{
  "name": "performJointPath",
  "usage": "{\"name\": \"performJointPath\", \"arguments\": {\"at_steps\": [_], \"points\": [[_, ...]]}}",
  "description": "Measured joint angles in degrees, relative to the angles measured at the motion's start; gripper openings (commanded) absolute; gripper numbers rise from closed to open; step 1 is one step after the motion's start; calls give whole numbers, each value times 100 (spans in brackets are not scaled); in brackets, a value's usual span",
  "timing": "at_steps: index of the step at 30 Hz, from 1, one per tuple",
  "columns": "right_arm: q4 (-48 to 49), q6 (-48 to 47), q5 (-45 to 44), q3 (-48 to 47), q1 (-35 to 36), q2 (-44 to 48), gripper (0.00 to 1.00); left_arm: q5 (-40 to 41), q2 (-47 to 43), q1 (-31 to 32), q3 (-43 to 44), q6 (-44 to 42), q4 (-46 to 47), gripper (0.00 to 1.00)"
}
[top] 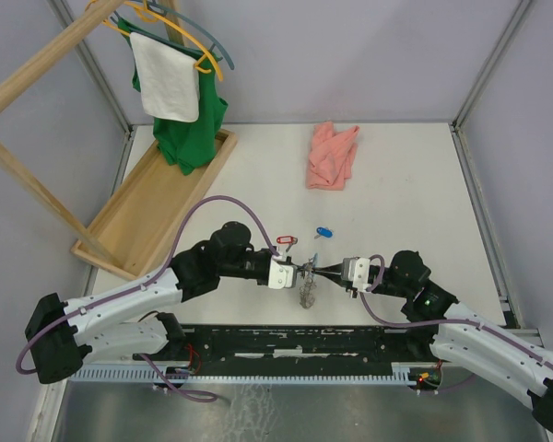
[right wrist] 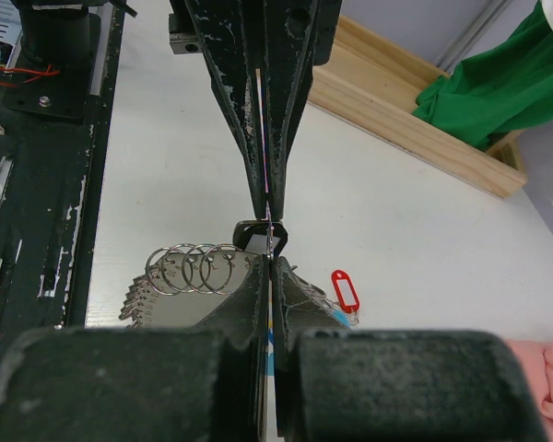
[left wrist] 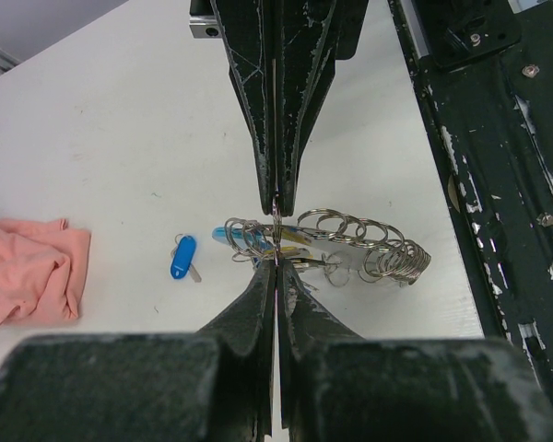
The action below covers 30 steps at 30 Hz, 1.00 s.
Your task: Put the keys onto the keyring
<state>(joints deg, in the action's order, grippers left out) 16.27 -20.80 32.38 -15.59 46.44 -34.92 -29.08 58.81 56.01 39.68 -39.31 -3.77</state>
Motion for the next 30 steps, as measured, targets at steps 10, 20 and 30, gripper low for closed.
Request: {"name": "performJointPath", "arguments": {"at_steps": [10, 20, 30], "points": [[0, 0, 17, -2, 0, -2, 1, -2, 28, 0, 13, 0, -42, 3], [-4, -4, 17, 0, -2, -2, 1, -15, 63, 0, 13, 0, -37, 3], [-2, -7, 33, 0, -2, -42, 1, -111, 74, 0, 13, 0, -4, 3]]}}
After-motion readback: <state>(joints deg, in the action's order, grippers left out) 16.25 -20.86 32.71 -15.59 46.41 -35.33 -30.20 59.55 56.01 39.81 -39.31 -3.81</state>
